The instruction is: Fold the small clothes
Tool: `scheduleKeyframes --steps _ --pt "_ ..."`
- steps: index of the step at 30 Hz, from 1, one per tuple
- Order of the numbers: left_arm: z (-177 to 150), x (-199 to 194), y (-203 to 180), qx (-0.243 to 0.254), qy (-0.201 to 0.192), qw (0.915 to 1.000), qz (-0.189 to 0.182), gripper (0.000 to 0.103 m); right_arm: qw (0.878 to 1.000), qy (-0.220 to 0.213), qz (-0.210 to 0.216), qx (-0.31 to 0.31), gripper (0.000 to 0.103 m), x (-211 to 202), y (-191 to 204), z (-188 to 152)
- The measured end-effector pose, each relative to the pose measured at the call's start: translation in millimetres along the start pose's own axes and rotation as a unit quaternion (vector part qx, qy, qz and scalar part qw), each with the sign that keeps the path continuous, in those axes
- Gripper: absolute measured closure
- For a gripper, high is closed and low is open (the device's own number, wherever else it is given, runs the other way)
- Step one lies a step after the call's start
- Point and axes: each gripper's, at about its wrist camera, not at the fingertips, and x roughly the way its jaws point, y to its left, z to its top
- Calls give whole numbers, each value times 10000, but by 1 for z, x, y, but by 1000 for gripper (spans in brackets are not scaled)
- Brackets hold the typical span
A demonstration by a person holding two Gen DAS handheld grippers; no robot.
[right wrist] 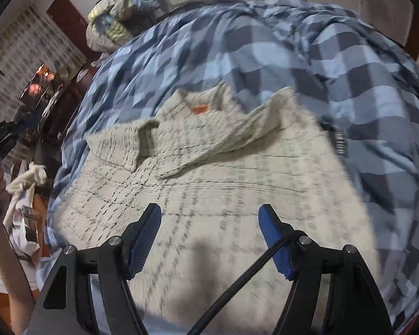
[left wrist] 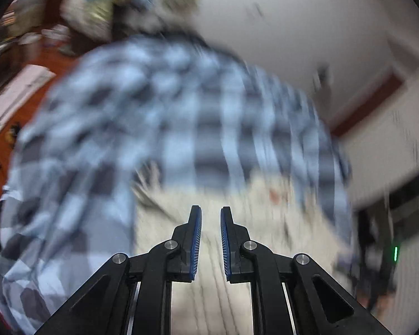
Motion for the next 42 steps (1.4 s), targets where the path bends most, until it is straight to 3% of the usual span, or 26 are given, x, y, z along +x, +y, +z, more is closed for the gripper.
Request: scheduleKeyframes --steps 2,4,7,10,14,17,20,23,26,29,30,33,34,36,40,41,42 --pt "-15 38 -22 389 650 9971 -72 92 9997 143 -136 -169 34 17 7 -6" --pt "-33 82 -47 800 1313 9879 -186 92 9984 256 -384 -335 34 29 11 -13" --pt "-49 135 -70 1076 1820 9774 43 92 9946 -98 -677 -775 30 31 16 -34" --pt "-42 160 -77 1000 1621 9813 279 92 9932 -648 -652 -711 27 24 8 -55" --pt "-15 176 -70 358 1275 9906 351 92 9968 -724 -283 -203 25 28 -15 -71" --pt "10 174 -40 -642 564 9952 472 93 9964 -822 -194 -115 25 20 -18 -75" --pt "24 162 1 -1710 81 9844 419 92 9960 -848 -238 -130 25 17 -15 -78" --pt "29 152 19 -1709 31 9819 816 92 9965 -797 -233 -122 25 23 -14 -78" --pt "35 128 21 -962 -311 9839 1477 92 9987 -469 -180 -94 25 25 -14 -62" --pt "41 97 24 128 -979 9646 2447 92 9999 -89 -34 90 25 14 -21 -46" --pt "45 84 30 414 -1138 9536 2755 92 9997 -52 81 240 25 3 -26 -40" --pt "61 53 53 562 -1456 9340 3214 92 9973 -237 295 636 25 -33 -43 -21" --pt "67 40 62 550 -1585 9237 3444 92 9964 -354 249 728 25 -44 -48 -15" --pt "79 22 72 609 -1751 9008 3927 92 9928 -755 -238 897 25 -75 -59 1" --pt "104 -1 75 1323 -1585 8447 4939 92 9785 -1324 -954 1261 25 -112 -70 15" --pt "107 -8 74 1452 -1615 8387 4994 92 9788 -1308 -996 1220 25 -115 -67 15" --pt "111 -20 72 1447 -1690 8512 4753 92 9806 -1280 -984 1108 25 -115 -63 16"
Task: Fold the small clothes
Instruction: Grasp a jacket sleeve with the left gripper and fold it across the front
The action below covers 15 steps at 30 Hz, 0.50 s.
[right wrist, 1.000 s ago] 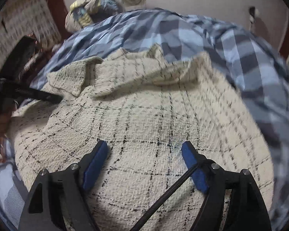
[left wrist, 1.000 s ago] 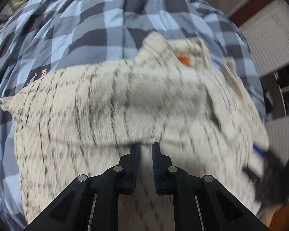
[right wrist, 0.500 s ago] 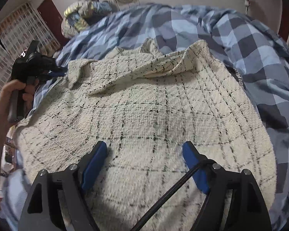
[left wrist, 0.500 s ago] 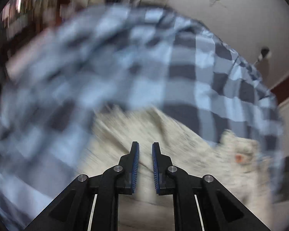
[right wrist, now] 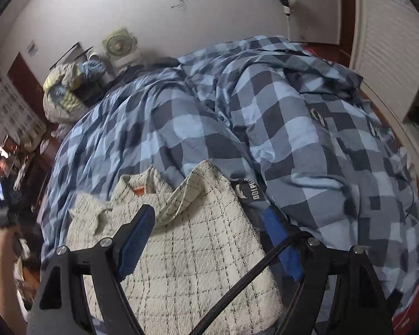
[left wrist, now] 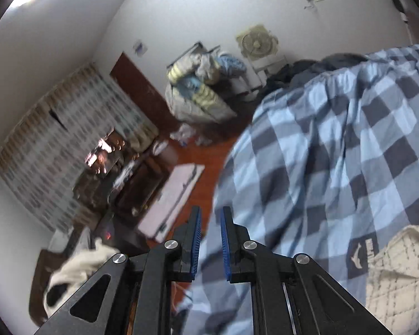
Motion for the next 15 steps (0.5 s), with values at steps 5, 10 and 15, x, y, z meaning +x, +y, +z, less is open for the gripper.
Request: scheduleKeyframes --steps 5,10,15 --pt "9 -16 -10 -705 95 9781 -1956 92 9991 162 -144 -360 25 31 20 -4" --pt "0 -42 -42 -912 -247 9684 -2309 92 9908 1296 202 -341 25 98 43 -28" --pt "-5 -20 -58 -514 172 9840 -1698 92 9877 1259 -31 -922 25 93 58 -42"
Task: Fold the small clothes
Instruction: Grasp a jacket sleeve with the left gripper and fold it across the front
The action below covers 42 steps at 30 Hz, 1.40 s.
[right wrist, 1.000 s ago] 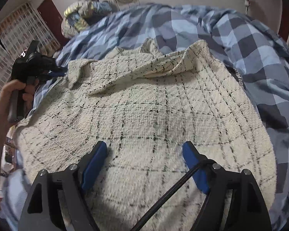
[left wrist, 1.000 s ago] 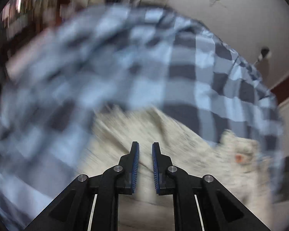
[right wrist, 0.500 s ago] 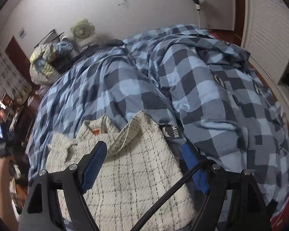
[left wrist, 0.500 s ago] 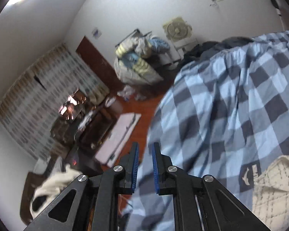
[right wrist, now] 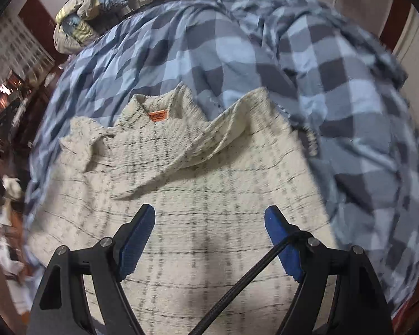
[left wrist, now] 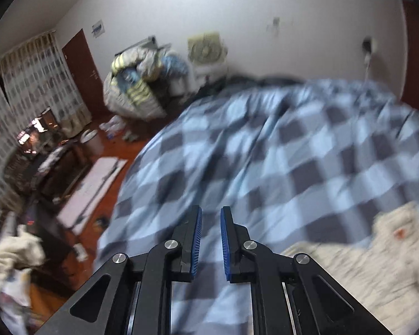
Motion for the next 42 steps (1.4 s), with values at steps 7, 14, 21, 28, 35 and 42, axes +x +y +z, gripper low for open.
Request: scheduleKeyframes --steps 7,14,21,28,35,42 --pt "43 -4 48 -45 44 9978 662 92 9988 -224 -378 215 25 -14 -33 -1" --pt "65 -31 22 63 248 9970 -730 92 9939 -433 -760 673 25 17 -73 23" --pt "-7 -25 -78 1048 361 9813 -1571 92 9907 -568 -1228 113 25 38 -54 35" --pt "-78 -40 -127 1289 663 9504 -2752 92 9938 -17 -237 -1082 25 45 42 20" --pt "-115 -34 -149 1512 936 9443 -2770 92 9850 344 -791 -1492 25 88 65 24" --pt "-140 -35 -145 1373 748 9502 -2696 92 9959 -443 -709 335 25 110 32 95"
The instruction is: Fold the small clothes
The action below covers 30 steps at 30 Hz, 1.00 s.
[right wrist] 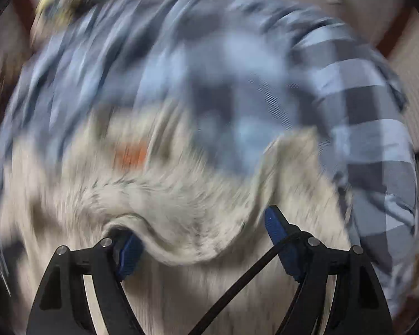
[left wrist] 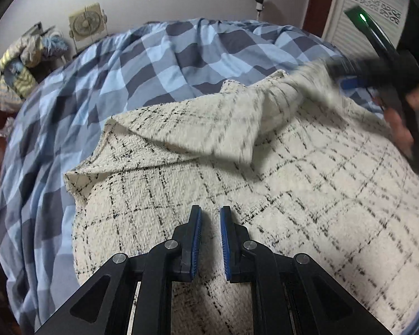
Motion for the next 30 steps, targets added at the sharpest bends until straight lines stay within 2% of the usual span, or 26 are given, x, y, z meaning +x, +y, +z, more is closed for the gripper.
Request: scheduleKeyframes --steps 1,2,4,6,8,12,15,17,20,22,24,26,28,30 --pt "-3 -1 -2 58 -53 9999 68 92 9981 -325 -30 530 25 -3 -15 7" --pt "-5 -1 -3 93 -85 9999 112 92 9955 -440 -30 844 25 -3 -24 8" --pt "-5 1 -6 178 -83 9996 182 92 9869 -495 94 1535 25 -3 -45 7" --pt "0 5 -8 304 27 9993 226 92 9820 -460 377 1792 25 -5 -56 2" --pt "11 13 -14 501 208 9980 332 92 9850 -563 516 1545 25 -18 -52 -5" --pt "39 43 -33 799 590 9929 656 92 9933 -672 460 822 25 -42 -26 -27" --pt "56 72 -52 997 878 9861 1001 92 9954 -645 638 307 25 -42 -8 -41" --pt "65 82 -59 1069 904 9833 1163 92 9961 -621 630 11 25 -40 -3 -49" --pt "85 93 -51 675 823 9878 1140 92 9963 -553 658 43 25 -31 -8 -58" --pt "97 98 -32 121 695 9890 1298 92 9966 -383 724 123 25 -19 -11 -61" --pt "102 96 -8 -545 460 9848 1585 92 9960 0 832 338 25 6 -19 -69" --pt "96 88 17 -1248 212 9757 1787 92 9928 60 1061 556 25 17 -26 -77" --pt "89 79 27 -1519 -33 9761 1552 92 9872 -102 1332 869 24 14 -40 -82" --pt "85 68 29 -1613 -203 9769 1384 92 9849 -141 1364 1054 24 12 -49 -85"
